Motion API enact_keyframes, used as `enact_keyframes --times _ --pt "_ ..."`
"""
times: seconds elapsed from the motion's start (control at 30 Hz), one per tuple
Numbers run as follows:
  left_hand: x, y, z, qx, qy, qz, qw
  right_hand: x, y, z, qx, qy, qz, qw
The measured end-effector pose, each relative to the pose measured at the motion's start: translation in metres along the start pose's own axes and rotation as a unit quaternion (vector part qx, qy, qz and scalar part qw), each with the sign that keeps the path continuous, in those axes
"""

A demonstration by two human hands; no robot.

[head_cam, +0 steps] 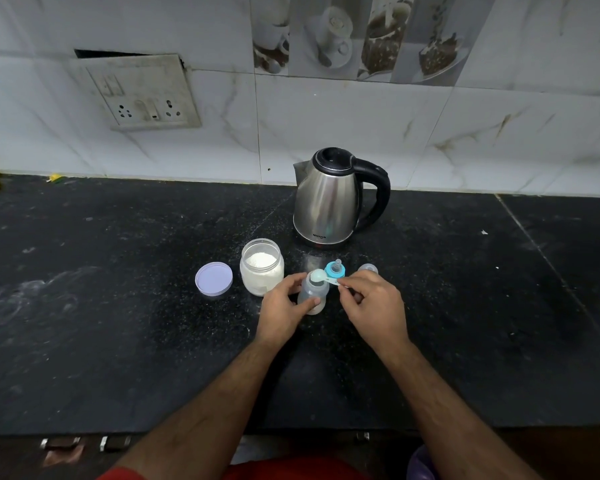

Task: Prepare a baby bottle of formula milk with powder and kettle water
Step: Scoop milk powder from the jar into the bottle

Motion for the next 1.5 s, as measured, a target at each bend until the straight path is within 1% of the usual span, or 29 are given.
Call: enact_keyframes --times 0.1,0.13,0.23,0.33,0.47,0.57,0.63,0.73,0.8,0.93,1.03,1.17,1.27,1.37,1.43,1.5 --pt "0.0 0.0 0.0 -0.005 0.005 0.0 1.0 -0.001 -0.002 0.0 -0.02 0.002 -0.023 1.0" --pt "0.0 0.0 0.0 -0.005 0.005 -0.001 1.0 -0.002 -0.001 -0.001 -0.021 0.003 -0.023 0.999" --pt "0.0 0.0 0.0 -0.004 0.008 0.0 1.0 -0.002 0.002 -0.002 0.0 0.007 0.01 1.0" --pt "-0.001 0.001 0.002 -0.005 0.007 -0.002 1.0 -0.003 0.001 -0.003 -0.021 0.004 -0.017 1.0" --pt "-0.001 0.001 0.001 -0.001 0.01 -0.003 1.0 -0.002 0.003 -0.004 -0.011 0.003 0.002 1.0" --pt "-0.001 0.001 0.0 0.006 0.008 -0.004 1.0 -0.001 0.002 -0.005 -0.04 -0.006 -0.029 0.999" --pt "-0.002 0.001 0.001 0.009 0.01 -0.004 1.0 -0.001 0.003 -0.005 -0.025 -0.021 -0.022 0.999" --pt "-0.002 0.001 0.0 0.017 0.016 -0.003 1.0 0.001 0.004 -0.003 0.031 -0.056 0.021 0.998" --pt "-0.002 0.001 -0.001 0.017 0.026 0.002 1.0 0.005 0.004 0.0 0.073 -0.107 0.042 0.991" --pt "-0.005 0.009 -0.002 0.018 0.029 0.018 0.999 0.014 0.002 0.009 0.154 -0.221 0.048 0.962" --pt "-0.009 0.022 -0.006 0.013 0.025 0.074 0.997 0.024 -0.002 0.012 0.179 -0.249 0.04 0.951" --pt "-0.012 0.045 -0.013 0.025 0.031 0.184 0.982 0.041 -0.012 0.002 0.176 -0.217 0.01 0.96" --pt "-0.008 0.058 -0.016 0.012 0.039 0.23 0.972 0.054 -0.023 -0.014 0.165 -0.174 -0.015 0.971" --pt "0.002 0.068 -0.018 0.011 0.038 0.238 0.97 0.068 -0.033 -0.035 0.138 -0.108 -0.041 0.984" --pt "0.01 0.073 -0.019 0.023 0.039 0.226 0.973 0.077 -0.041 -0.049 0.116 -0.071 -0.065 0.989" --pt "0.019 0.075 -0.021 0.035 0.04 0.206 0.977 0.086 -0.053 -0.062 0.076 -0.034 -0.107 0.991"
Point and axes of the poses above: each hand's wrist, its own x-axis towards the middle knuckle, its own y-axis out of the back of the hand, z = x × y, the point moved 3 cm from there along x, towards the middle knuckle, and after that the axes turned 15 degrees about z, right-handed, at the moved point
